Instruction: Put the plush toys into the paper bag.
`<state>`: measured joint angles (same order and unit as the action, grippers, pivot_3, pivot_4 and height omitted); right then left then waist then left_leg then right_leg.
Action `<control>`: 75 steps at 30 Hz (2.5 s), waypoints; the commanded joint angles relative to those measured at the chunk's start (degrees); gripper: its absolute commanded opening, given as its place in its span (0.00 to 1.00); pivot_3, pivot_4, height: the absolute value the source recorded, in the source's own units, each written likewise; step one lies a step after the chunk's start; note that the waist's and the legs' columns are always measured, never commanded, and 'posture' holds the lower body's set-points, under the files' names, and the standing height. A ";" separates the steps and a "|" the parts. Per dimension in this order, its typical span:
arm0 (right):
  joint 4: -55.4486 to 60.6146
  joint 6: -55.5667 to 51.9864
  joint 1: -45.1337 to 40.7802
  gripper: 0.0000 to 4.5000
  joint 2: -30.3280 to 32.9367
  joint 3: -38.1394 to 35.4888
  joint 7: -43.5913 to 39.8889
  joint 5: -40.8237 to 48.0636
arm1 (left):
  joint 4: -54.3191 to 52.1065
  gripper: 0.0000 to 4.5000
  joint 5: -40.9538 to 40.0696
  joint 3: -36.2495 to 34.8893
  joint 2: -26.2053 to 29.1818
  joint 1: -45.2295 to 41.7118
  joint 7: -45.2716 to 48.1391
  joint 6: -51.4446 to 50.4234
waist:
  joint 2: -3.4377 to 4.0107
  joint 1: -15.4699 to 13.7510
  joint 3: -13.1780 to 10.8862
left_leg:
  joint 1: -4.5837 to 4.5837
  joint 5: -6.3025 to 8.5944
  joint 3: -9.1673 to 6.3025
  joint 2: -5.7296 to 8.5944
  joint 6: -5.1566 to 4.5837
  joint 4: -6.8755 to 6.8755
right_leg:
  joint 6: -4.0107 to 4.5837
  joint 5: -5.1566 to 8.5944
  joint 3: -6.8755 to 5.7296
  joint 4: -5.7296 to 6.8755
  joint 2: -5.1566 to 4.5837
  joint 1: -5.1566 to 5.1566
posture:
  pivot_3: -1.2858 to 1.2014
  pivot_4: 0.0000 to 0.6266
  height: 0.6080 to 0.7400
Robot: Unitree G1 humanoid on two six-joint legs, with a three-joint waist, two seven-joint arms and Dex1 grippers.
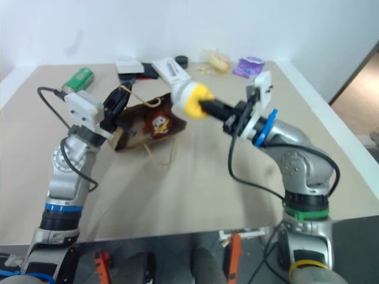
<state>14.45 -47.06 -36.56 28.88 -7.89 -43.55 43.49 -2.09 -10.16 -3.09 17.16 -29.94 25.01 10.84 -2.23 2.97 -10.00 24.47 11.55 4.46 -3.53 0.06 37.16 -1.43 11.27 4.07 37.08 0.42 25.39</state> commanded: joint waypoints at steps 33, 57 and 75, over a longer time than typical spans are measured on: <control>-18.20 11.93 -16.04 0.72 -23.29 19.22 11.29 -27.39 | -4.47 0.00 -0.78 -0.96 -1.85 0.28 -3.97 -2.81 | -0.02 -0.30 0.02 | 0.52 -0.12 -0.11 -0.05 -0.03 0.09 | 0.13 -0.22 0.04 0.05 0.19 0.57 | 0.52 0.24 1.00; -17.29 84.31 8.06 0.99 7.85 23.81 15.09 -65.69 | -1.55 0.00 -2.01 -1.16 -2.07 -1.93 -2.36 -2.78 | -0.08 -0.17 0.03 | 0.20 -0.16 -0.01 0.06 0.01 0.13 | 0.10 -0.27 0.24 0.15 0.23 0.44 | 0.52 0.24 1.00; -23.08 89.76 -1.04 0.29 1.20 23.68 26.26 -72.79 | -1.41 0.00 -1.69 -1.53 -2.00 -2.36 -2.70 -2.90 | -0.10 -0.39 0.03 | 0.08 -0.39 -0.03 0.12 0.32 0.22 | 0.24 -0.34 0.27 0.06 0.13 0.16 | 0.52 0.24 1.00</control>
<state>-11.31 42.41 -36.10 29.35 18.50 -18.40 -31.34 -2.59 -11.60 -3.59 14.87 -30.91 22.85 7.12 -2.33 2.58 -9.98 24.51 11.16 4.42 -3.41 0.38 37.38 -1.19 10.94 4.33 37.14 0.56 25.50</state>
